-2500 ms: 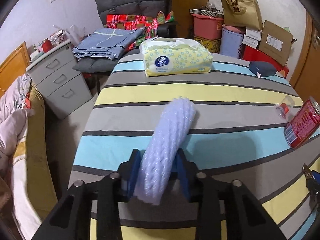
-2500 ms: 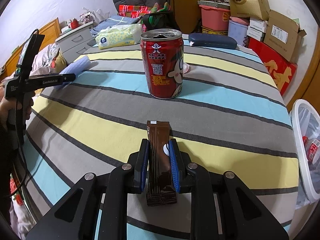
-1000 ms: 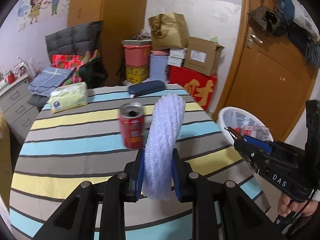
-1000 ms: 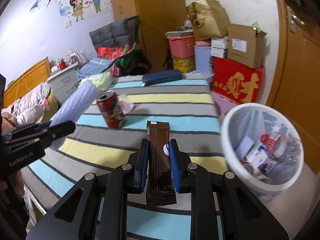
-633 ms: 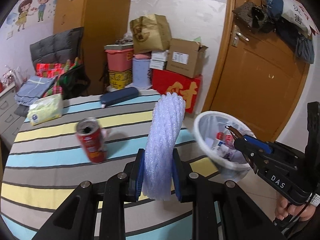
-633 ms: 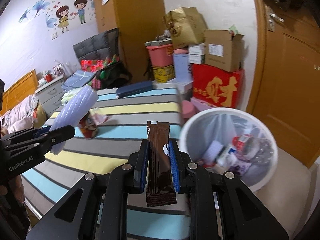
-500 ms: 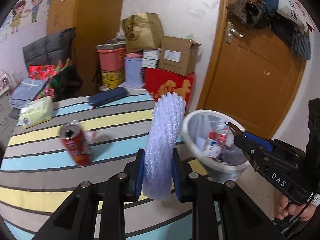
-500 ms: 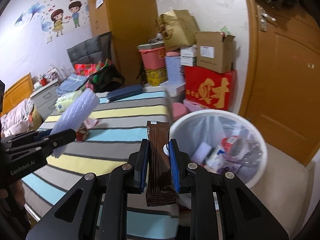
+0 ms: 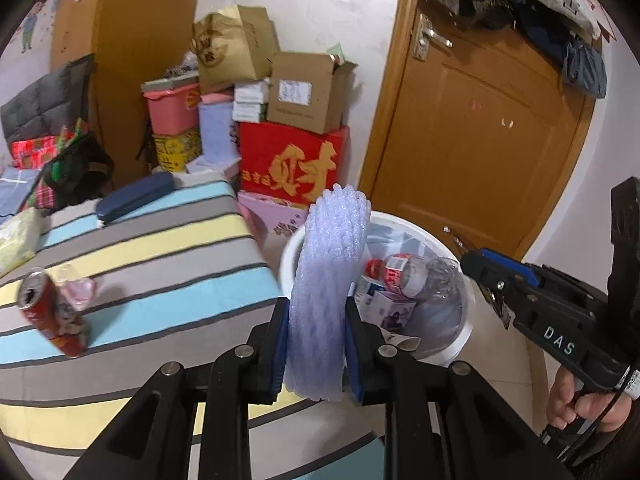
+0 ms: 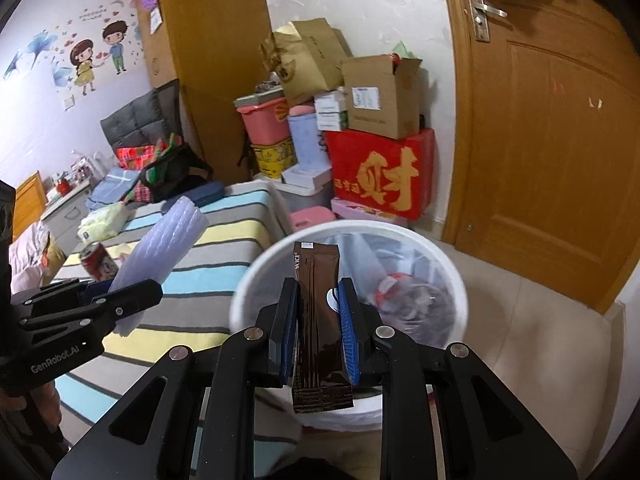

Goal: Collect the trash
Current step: 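Carry the brown wrapper and foam net over the white wastebasket, then open both tools to drop the wrapper and foam net into the wastebasket, then move both tools back toward the red can and clear cup, then grasp the red cartoon can with the left tool while the right tool grasps the clear plastic cup, then carry the red can and clear cup over the wastebasket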

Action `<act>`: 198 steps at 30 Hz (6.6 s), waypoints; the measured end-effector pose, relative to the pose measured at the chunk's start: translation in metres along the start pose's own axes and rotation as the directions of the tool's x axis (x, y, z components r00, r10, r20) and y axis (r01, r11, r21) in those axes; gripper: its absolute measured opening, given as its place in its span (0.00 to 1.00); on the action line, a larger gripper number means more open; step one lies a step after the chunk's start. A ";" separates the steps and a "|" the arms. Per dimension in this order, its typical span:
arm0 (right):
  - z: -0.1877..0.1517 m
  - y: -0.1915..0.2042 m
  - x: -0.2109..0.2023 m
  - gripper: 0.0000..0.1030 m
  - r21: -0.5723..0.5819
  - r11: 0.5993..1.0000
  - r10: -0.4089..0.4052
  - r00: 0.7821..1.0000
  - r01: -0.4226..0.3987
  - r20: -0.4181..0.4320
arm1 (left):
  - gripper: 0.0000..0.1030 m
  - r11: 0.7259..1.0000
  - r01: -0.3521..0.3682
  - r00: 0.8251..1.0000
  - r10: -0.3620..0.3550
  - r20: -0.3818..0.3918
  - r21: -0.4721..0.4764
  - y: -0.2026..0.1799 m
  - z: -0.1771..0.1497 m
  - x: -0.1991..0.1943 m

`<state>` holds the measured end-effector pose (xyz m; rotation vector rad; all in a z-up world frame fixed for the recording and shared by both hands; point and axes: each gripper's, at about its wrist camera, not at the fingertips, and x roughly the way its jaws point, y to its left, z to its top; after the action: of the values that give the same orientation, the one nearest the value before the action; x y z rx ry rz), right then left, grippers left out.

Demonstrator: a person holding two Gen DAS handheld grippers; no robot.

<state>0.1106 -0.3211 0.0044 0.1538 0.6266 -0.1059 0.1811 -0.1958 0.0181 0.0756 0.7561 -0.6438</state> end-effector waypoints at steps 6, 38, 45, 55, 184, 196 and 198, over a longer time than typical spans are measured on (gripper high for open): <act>0.002 -0.020 0.010 0.21 0.024 1.000 0.008 1.000 -0.007 -0.021 | 0.25 1.000 0.016 0.999 -0.016 -0.044 0.000 -0.017 0.004 0.033; 0.001 -0.038 0.051 0.22 -0.011 0.999 -0.042 0.993 0.041 -0.114 | 0.55 1.000 0.024 0.995 -0.025 -0.096 -0.013 -0.024 0.010 0.090; 0.000 -0.037 0.045 0.52 0.006 0.999 -0.031 0.994 0.031 -0.105 | 0.58 1.000 0.001 0.998 -0.002 -0.066 -0.022 -0.013 0.010 0.070; 0.002 -0.020 0.036 0.52 0.002 1.000 -0.022 0.997 0.022 -0.077 | 0.58 0.998 -0.051 0.999 0.051 -0.001 -0.047 0.009 0.008 0.029; 0.035 0.100 0.046 0.31 -0.105 0.970 0.219 0.975 -0.222 -0.032 | 0.52 0.952 -0.251 0.958 0.270 0.098 -0.175 0.116 -0.011 -0.062; 0.028 0.022 0.030 0.31 -0.020 0.997 0.078 0.997 -0.078 -0.024 | 0.52 0.993 -0.114 0.991 0.117 0.070 -0.043 0.026 0.013 -0.009; 0.026 0.011 0.030 0.31 -0.012 0.998 0.060 0.998 -0.060 -0.032 | 0.52 0.995 -0.095 0.994 0.095 0.059 -0.016 0.011 0.015 0.001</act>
<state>0.1512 -0.3160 0.0090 0.1619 0.6531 -0.0416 0.1977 -0.1918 0.0265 0.0791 0.6951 -0.5480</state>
